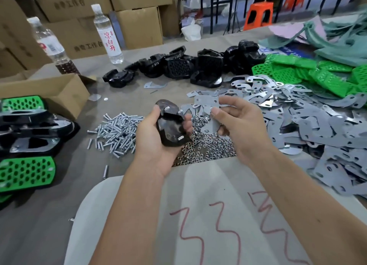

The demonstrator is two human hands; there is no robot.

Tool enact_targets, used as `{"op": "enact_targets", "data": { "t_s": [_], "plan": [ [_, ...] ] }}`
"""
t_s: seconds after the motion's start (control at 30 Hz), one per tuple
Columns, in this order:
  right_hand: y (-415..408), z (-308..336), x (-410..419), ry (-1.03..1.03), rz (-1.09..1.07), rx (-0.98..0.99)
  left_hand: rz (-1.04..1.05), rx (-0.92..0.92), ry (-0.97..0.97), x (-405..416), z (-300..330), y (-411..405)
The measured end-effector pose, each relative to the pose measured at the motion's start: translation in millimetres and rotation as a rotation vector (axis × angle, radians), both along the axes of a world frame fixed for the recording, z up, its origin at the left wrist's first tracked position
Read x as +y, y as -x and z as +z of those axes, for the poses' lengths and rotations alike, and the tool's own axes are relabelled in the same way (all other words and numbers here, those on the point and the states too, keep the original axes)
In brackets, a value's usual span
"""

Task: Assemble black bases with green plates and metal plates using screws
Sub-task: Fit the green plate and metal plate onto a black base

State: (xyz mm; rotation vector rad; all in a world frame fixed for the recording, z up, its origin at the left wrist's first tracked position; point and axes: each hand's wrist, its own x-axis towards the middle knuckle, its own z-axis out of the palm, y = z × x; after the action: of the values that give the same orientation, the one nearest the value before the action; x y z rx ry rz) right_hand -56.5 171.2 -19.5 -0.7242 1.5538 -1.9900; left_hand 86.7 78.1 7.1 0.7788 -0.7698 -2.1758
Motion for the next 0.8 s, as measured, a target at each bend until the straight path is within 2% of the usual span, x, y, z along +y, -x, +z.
{"op": "enact_targets", "data": {
  "t_s": [0.2, 0.33, 0.5, 0.67, 0.8],
  "plan": [
    [-11.8, 0.6, -2.7, 0.019, 0.107, -0.036, -0.005, -0.096, 0.015, 6.8, -0.8, 4.6],
    [-16.2, -0.1, -3.3, 0.016, 0.169, -0.033, -0.028, -0.165, 0.113, 12.3, -5.5, 9.0],
    [-15.4, 1.0, -2.2, -0.038, 0.124, -0.018, -0.003, -0.205, 0.200, 13.9, -8.8, 11.8],
    [-18.1, 0.5, -1.3, -0.098, 0.074, 0.009, 0.010, -0.197, 0.199, 13.9, -9.4, 12.6],
    [-16.6, 2.1, 0.2, -0.135, 0.103, -0.032, -0.005, -0.203, 0.236, 13.5, -9.8, 11.3]
  ]
}}
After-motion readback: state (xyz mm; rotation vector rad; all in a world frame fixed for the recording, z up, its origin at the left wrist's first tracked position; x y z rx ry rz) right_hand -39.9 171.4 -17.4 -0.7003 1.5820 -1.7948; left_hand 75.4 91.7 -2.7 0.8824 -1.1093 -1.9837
